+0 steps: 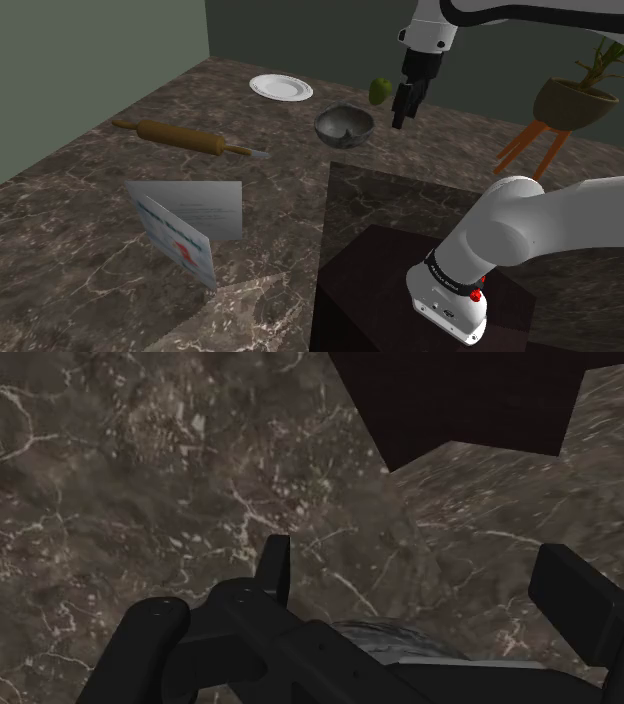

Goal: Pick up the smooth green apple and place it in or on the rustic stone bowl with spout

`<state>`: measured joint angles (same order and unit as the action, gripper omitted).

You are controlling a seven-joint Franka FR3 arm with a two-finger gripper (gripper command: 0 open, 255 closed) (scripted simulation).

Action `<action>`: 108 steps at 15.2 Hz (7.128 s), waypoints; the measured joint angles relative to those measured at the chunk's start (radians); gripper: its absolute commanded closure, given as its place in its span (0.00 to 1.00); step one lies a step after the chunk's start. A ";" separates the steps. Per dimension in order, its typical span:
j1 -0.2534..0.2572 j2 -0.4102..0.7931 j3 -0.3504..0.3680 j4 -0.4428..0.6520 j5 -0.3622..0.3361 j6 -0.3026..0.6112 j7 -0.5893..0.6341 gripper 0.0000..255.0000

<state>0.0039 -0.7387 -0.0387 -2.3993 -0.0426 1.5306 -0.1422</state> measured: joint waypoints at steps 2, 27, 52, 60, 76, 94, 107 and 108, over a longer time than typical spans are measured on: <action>0.000 0.003 -0.011 0.002 -0.009 0.006 -0.019 0.00; 0.110 0.630 -0.627 0.451 0.043 0.391 -1.188 0.00; -0.001 1.057 -0.644 0.777 0.408 0.399 -1.626 1.00; -0.001 1.057 -0.643 0.777 0.409 0.398 -1.626 1.00; -0.027 1.056 -0.654 0.975 0.393 0.204 -1.590 1.00; -0.106 1.121 -0.652 1.304 0.435 -0.063 -1.552 1.00; 0.231 0.626 -0.538 0.788 0.096 0.099 -1.202 1.00; 0.244 0.596 -0.515 0.750 0.079 0.114 -1.167 1.00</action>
<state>0.2475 -0.1431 -0.5540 -1.6492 0.0360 1.6449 -1.3095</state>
